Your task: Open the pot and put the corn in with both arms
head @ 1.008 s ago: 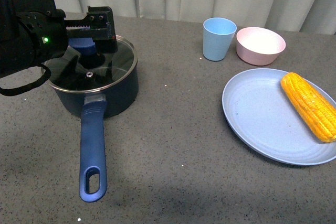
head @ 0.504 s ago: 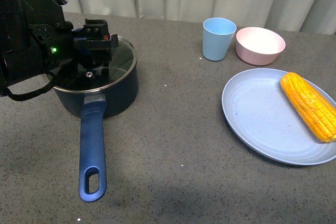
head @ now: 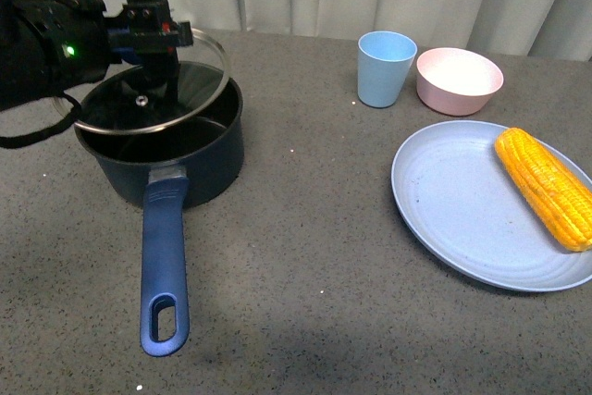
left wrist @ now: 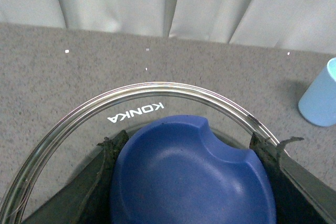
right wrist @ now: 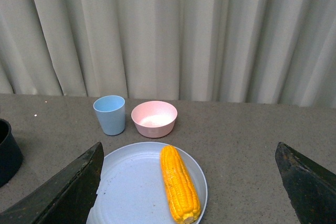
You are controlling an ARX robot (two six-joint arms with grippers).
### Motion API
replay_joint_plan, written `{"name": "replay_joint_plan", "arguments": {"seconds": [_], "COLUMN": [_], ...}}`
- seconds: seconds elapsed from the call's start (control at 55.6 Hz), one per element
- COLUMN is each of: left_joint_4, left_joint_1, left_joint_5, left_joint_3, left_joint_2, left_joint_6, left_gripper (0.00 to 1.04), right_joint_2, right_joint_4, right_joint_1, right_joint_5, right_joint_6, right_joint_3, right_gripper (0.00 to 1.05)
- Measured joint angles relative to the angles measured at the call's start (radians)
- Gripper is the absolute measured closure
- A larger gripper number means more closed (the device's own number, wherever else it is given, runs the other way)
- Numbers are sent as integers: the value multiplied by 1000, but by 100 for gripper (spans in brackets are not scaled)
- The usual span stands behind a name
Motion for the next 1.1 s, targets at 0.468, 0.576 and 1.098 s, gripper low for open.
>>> {"name": "replay_joint_plan", "arguments": {"seconds": [0.468,0.576,1.098], "left_joint_4": [131,160,251], "left_joint_1": [302,351,385], "left_joint_5": [57,60,57], "left_joint_3": [-61,-61,-22], "left_joint_2": [-12,35,285], "left_joint_6": [26,24,9], "left_gripper": [43,43,43], "right_joint_2": [0,0,0], "right_joint_4": [0,0,0], "right_joint_1": [0,0,0], "right_joint_5": [0,0,0], "right_joint_6": [0,0,0], "right_joint_3": [0,0,0], "right_gripper": [9,9,9]}}
